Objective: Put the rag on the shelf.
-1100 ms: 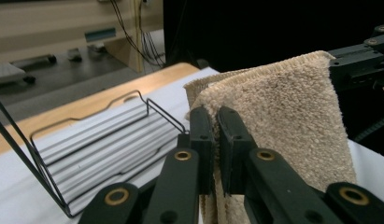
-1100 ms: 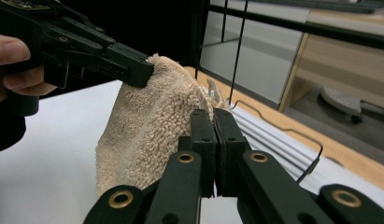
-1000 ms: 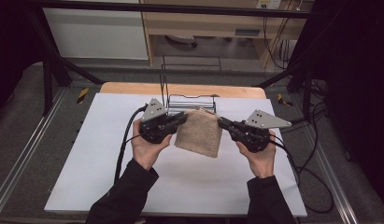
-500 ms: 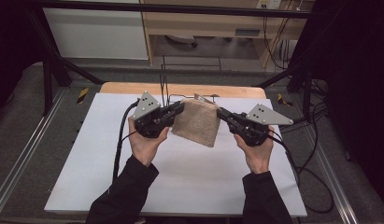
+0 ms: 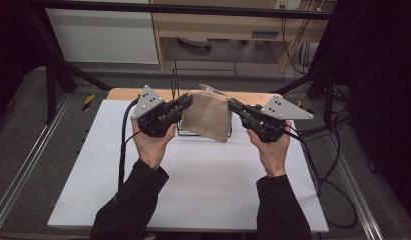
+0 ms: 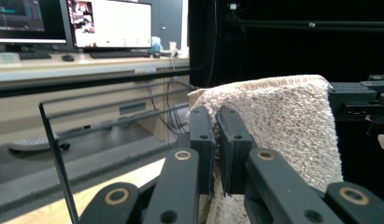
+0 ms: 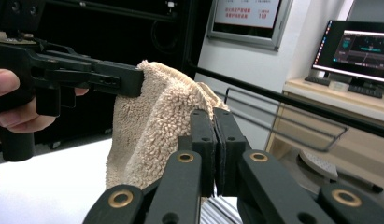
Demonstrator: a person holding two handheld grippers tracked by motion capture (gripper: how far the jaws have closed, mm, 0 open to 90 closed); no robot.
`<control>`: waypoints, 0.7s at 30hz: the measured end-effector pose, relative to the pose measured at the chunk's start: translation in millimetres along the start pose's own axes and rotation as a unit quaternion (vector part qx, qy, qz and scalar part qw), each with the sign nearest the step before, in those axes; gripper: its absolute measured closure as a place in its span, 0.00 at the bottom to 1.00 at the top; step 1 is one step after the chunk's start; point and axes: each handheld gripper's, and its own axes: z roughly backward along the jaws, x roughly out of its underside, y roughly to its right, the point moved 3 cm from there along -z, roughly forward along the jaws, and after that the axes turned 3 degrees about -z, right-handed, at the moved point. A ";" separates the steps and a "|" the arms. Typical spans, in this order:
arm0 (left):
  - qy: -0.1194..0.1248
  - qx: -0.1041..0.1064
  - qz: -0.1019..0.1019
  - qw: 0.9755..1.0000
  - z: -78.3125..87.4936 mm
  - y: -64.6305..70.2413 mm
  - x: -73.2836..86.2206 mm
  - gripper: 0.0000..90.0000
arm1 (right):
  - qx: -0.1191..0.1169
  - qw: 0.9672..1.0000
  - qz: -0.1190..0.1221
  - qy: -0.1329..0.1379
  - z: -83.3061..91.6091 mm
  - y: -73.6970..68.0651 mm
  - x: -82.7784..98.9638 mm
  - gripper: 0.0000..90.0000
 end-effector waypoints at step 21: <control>0.034 -0.029 -0.010 0.999 -13.4 -19.2 -33.1 0.95 | 0.011 0.999 0.015 0.032 -24.3 18.5 -34.2 0.98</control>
